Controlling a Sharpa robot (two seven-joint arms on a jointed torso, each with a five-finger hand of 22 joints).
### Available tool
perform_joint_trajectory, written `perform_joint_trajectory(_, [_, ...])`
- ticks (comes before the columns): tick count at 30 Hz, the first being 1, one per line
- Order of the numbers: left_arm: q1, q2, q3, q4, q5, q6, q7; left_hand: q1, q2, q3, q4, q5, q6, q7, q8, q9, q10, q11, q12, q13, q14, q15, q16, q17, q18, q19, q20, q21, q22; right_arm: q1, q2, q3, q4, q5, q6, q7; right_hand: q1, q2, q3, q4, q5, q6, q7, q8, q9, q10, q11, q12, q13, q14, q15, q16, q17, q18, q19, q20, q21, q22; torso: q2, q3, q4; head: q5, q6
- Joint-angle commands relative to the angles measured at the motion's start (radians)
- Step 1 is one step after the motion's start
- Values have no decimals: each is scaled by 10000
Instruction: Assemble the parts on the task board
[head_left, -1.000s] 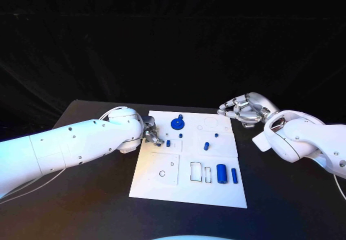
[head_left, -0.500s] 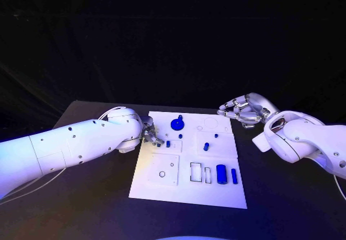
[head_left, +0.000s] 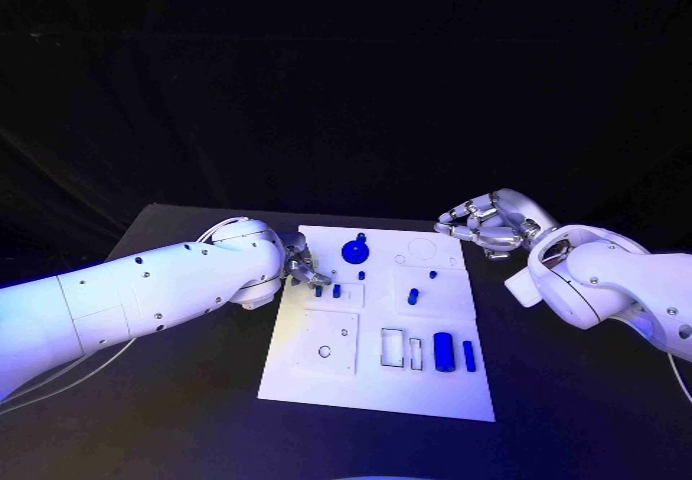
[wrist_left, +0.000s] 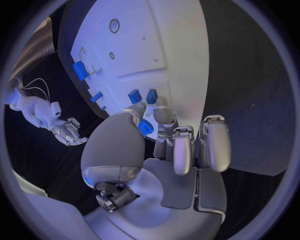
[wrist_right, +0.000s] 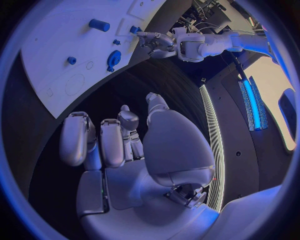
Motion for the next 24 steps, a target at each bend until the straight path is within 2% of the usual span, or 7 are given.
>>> perform_joint_trajectory(1, [2, -67, 17, 59, 608, -1436, 477, 45, 49, -93, 10, 73, -176, 26, -71, -9, -220, 41, -260, -302, 962, 26, 22, 2335, -70, -171, 12, -137, 72, -9, 11, 0, -5, -102, 70, 48, -13, 93, -79, 3, 55, 37, 49, 36, -12, -30, -53, 55, 0, 320, -53, -57, -8, 139, 2, -45, -61, 780, -4, 6, -2, -24, 54])
perform_joint_trajectory(6, [3, -247, 31, 181, 1153, -2299, 1050, 143, 4, -233, 18, 71, -416, 134, -124, -21, -730, 136, -969, -1173, 957, 101, 12, 2324, 82, -579, 51, -570, -582, -10, 4, 0, -14, -102, 62, 47, -15, 92, -83, 5, 56, 37, 49, 36, -13, -29, -53, 55, -1, 320, -53, -59, -9, 137, 6, -45, -54, 784, 4, 4, 1, -45, 58])
perform_joint_trajectory(10, [3, -378, 40, 281, 1729, -3242, 1841, 209, -48, -826, 4, 69, -1409, 617, -488, -184, -1945, 588, -1796, -1785, 867, 479, -180, 2085, 652, -2333, 287, -2695, -3376, -12, 1, 0, -28, -102, 60, 48, -20, 93, -88, 10, 58, 37, 49, 37, -13, -31, -53, 53, -4, 318, -53, -65, -16, 140, 0, -45, -66, 778, 1, 2, -1, -91, 85])
perform_joint_trajectory(16, [-3, -358, 32, 346, 1796, -3700, 2925, 1372, 25, -887, -91, 66, -2303, 1081, -682, -416, -3195, 1040, -2281, -2194, 383, 889, -973, 1178, 1124, -3912, 664, -5439, -6309, -15, -15, 0, -27, -102, 47, 50, -24, 96, -93, 15, 60, 37, 49, 38, -13, -56, -53, 22, -39, 315, -53, -78, -31, 145, -12, -45, -92, 764, 14, 7, -4, -178, 118])
perform_joint_trajectory(17, [-17, -332, 26, 373, 1684, -3756, 3237, 2019, 39, -641, -80, 49, -2457, 1177, -735, -548, -3573, 1160, -2476, -2392, -1649, 1002, -4366, -2274, 1079, -3938, 834, -5836, -6578, -16, -14, 0, -29, -102, 43, 54, -24, 96, -93, 15, 61, 37, 49, 38, -13, -59, -53, 18, -43, 314, -53, -82, -36, 147, -16, -45, -99, 760, 18, 0, -5, -191, 118])
perform_joint_trajectory(19, [-75, -276, 15, 426, 1378, -3808, 4054, 2835, 8, -260, -287, 86, -2627, 1212, -824, -683, -4124, 1228, -2862, -2671, -2891, 1047, -6613, -4362, 1143, -4036, 850, -6168, -6789, -20, -8, 0, -33, -102, 42, 66, -16, 100, -95, 14, 68, 41, 47, 43, -12, -114, -54, -48, -114, 298, -53, -134, -96, 163, -52, -45, -174, 720, 16, -8, -7, -233, 116])
perform_joint_trajectory(24, [-231, -33, -3, 386, -127, -3828, 5333, 4265, -457, 507, -629, 77, -2723, 1166, -1222, -1273, -4718, 1352, -3841, -3680, -3190, 1195, -7989, -5601, 1144, -4220, 1002, -6959, -7293, -39, 8, 0, -34, -229, 60, 91, 65, 124, -103, -10, 99, 85, 32, 82, -1, -172, -66, -108, -176, 320, -59, -63, 0, 144, -6, -48, -93, 772, 13, 4, -3, -296, 132])
